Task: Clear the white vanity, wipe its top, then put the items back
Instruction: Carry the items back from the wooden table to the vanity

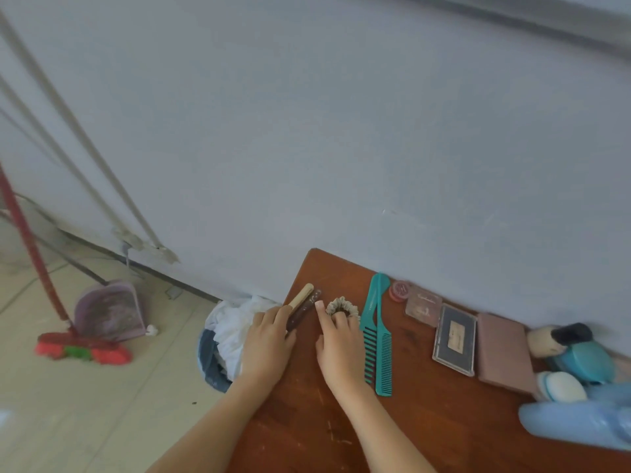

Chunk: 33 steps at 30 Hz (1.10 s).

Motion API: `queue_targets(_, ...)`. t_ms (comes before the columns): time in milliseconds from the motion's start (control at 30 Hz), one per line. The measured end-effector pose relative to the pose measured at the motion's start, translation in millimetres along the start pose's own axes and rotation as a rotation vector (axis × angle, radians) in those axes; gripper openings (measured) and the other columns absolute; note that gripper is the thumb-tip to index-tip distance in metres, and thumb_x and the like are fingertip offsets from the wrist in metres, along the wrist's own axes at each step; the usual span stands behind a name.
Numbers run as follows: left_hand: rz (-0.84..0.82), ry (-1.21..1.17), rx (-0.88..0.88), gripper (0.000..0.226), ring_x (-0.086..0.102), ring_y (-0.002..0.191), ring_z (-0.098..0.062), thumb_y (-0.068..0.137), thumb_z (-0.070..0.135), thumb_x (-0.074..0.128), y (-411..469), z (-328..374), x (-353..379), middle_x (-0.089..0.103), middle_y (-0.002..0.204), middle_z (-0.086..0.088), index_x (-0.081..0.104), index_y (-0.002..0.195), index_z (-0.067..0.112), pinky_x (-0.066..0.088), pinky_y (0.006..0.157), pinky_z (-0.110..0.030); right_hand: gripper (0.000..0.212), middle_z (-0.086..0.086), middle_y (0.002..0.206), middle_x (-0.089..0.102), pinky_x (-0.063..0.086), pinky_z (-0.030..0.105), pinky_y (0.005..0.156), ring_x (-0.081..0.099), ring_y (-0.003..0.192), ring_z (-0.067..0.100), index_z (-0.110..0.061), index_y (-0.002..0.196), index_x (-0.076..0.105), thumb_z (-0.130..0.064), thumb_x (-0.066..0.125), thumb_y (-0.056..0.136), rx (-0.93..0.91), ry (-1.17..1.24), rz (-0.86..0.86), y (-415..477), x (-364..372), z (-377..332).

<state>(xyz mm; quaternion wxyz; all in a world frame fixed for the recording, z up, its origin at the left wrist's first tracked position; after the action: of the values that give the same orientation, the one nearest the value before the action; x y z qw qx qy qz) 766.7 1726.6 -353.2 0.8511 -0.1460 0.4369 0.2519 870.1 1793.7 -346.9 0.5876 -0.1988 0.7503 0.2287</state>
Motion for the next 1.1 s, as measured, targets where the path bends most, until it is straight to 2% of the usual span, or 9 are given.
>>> queue_targets(133, 0.037, 0.124, 0.13, 0.037, 0.058, 0.062, -0.027, 0.057, 0.003, 0.076, 0.7, 0.7, -3.6, 0.065, 0.075, -0.007, 0.064, 0.091, 0.008, 0.05, 0.048, -0.034, 0.066, -0.004, 0.07, 0.062, 0.052, 0.026, 0.056, 0.061, 0.065, 0.015, -0.019, 0.107, 0.068, -0.017, 0.089, 0.045, -0.01, -0.005, 0.015, -11.6, -1.9, -2.4)
queue_targets(233, 0.002, 0.197, 0.094, 0.039, 0.055, 0.055, -0.021, 0.048, 0.003, 0.079, -1.2, -0.4, -5.7, 0.06, 0.064, -0.005, 0.063, 0.084, 0.008, 0.047, 0.042, -0.029, 0.066, -0.005, 0.069, 0.061, 0.05, 0.024, 0.053, 0.059, 0.063, 0.013, -0.021, 0.107, 0.068, -0.018, 0.089, 0.044, -0.024, 0.01, -0.008, -14.2, -3.0, 1.5)
queue_targets(333, -0.042, 0.139, -0.015, 0.023, 0.051, 0.071, -0.018, 0.074, 0.007, 0.064, -3.3, -5.0, -13.7, 0.061, 0.084, -0.009, 0.06, 0.097, 0.006, 0.039, 0.06, -0.026, 0.067, -0.006, 0.069, 0.06, 0.051, 0.023, 0.054, 0.059, 0.064, 0.012, -0.022, 0.109, 0.067, -0.018, 0.089, 0.046, -0.018, 0.046, -0.022, -16.3, -3.1, 4.2)
queue_targets(467, -0.106, 0.093, -0.042, 0.037, 0.049, 0.09, -0.019, 0.09, 0.01, 0.044, -12.5, -11.0, -13.0, 0.054, 0.11, -0.01, 0.047, 0.127, 0.012, 0.04, 0.076, -0.025, 0.067, -0.006, 0.07, 0.061, 0.052, 0.024, 0.055, 0.058, 0.064, 0.012, -0.022, 0.111, 0.066, -0.017, 0.088, 0.048, -0.018, 0.071, -0.006, -19.1, -2.2, 4.0)
queue_targets(633, -0.223, 0.088, -0.082, 0.042, 0.05, 0.087, -0.014, 0.093, 0.016, 0.04, -13.8, -17.7, -11.3, 0.047, 0.116, -0.004, 0.035, 0.135, 0.018, 0.04, 0.072, -0.018, 0.067, -0.005, 0.074, 0.062, 0.053, 0.025, 0.057, 0.059, 0.067, 0.013, -0.022, 0.113, 0.066, -0.017, 0.088, 0.05, -0.03, 0.093, -0.008, -21.2, 2.0, 6.2)
queue_targets(733, -0.248, -0.058, -0.083, 0.04, 0.047, 0.085, -0.009, 0.091, 0.013, 0.043, -16.4, -15.4, -18.7, 0.05, 0.098, 0.002, 0.043, 0.13, 0.021, 0.034, 0.066, -0.01, 0.067, -0.004, 0.074, 0.064, 0.054, 0.025, 0.059, 0.061, 0.069, 0.014, -0.022, 0.109, 0.068, -0.018, 0.089, 0.046, -0.037, 0.087, -0.001, -21.1, 1.5, 7.1)
queue_targets(867, -0.212, -0.192, -0.113, 0.037, 0.048, 0.077, -0.006, 0.092, 0.01, 0.043, -23.1, -10.0, -29.1, 0.051, 0.093, 0.006, 0.047, 0.127, 0.022, 0.036, 0.061, -0.007, 0.065, -0.004, 0.074, 0.063, 0.054, 0.027, 0.06, 0.061, 0.069, 0.014, -0.021, 0.109, 0.068, -0.017, 0.088, 0.048, -0.039, 0.099, 0.006, -21.4, 1.5, 7.5)
queue_targets(1000, -0.175, -0.199, -0.168, 0.011, 0.044, 0.061, -0.007, 0.089, 0.01, 0.045, -24.7, -11.9, -31.8, 0.048, 0.071, 0.0, 0.053, 0.096, 0.009, 0.037, 0.051, -0.012, 0.064, -0.003, 0.077, 0.065, 0.055, 0.029, 0.064, 0.062, 0.073, 0.016, -0.021, 0.112, 0.067, -0.016, 0.087, 0.052, -0.068, 0.114, -0.015, -20.6, 2.7, 9.4)
queue_targets(1100, -0.155, -0.181, -0.138, 0.005, 0.039, 0.058, -0.008, 0.086, 0.006, 0.047, -20.1, -11.5, -34.3, 0.039, 0.066, 0.002, 0.051, 0.083, 0.008, 0.031, 0.053, -0.015, 0.065, -0.003, 0.082, 0.067, 0.056, 0.03, 0.069, 0.064, 0.079, 0.018, -0.023, 0.113, 0.065, -0.017, 0.087, 0.053, -0.037, 0.124, -0.049, -19.3, 2.1, 8.9)
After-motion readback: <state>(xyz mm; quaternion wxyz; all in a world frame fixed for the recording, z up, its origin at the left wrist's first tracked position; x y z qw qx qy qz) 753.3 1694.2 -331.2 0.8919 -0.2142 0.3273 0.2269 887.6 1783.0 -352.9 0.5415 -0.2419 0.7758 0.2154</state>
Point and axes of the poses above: each hand's wrist, its own y-axis towards the middle knuckle, its own x-axis out of the palm, z = x × y, the point moved 3 cm from there along y, towards the middle knuckle
